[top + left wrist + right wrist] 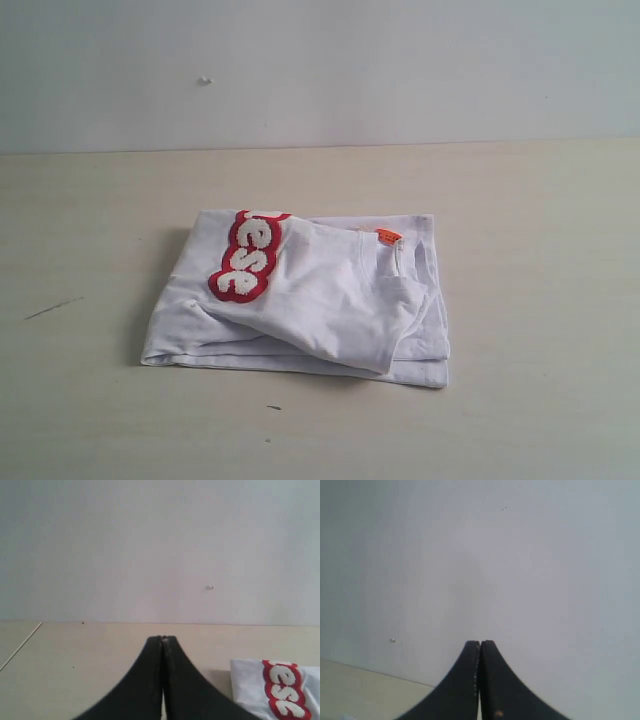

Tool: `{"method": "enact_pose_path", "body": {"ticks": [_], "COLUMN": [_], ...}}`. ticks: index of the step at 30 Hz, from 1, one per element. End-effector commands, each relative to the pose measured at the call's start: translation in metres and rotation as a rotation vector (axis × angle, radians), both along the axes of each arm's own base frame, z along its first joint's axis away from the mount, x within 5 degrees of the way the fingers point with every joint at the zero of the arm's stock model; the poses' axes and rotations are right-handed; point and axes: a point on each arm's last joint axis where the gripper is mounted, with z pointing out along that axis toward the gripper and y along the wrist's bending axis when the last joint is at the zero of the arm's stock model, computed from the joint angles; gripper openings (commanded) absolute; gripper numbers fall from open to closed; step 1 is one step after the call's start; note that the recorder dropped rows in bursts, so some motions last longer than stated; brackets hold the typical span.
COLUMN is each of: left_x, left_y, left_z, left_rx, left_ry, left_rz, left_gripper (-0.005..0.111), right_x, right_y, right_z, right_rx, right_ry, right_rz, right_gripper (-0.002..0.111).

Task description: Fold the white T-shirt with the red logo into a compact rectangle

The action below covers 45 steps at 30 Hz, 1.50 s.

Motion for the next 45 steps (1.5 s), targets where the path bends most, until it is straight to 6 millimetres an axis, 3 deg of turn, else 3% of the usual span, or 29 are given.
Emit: {"method": "enact_pose_path", "body": {"ticks": [1, 21, 45], "left_x": [0.006, 0.027, 0.026], "left_y": [0.003, 0.001, 0.001], "left_z": [-0.018, -0.102, -0.107], "left_rx": [-0.020, -0.038, -0.046], "left_ry": [0.004, 0.181, 0.238], "left_rz": [0.032, 0.029, 0.032], "left_gripper": [0.000, 0.000, 0.000], "right_x": [-0.001, -0.001, -0.001], "right_y": [0.000, 0.000, 0.000], "right_z": [-0.001, -0.001, -0.001], "right_rx": [-0.002, -0.002, -0.002], "right_ry": [-0.001, -0.001, -0.001], "right_rz": [0.000, 0.000, 0.000], "right_gripper": [0.000, 0.000, 0.000]}}
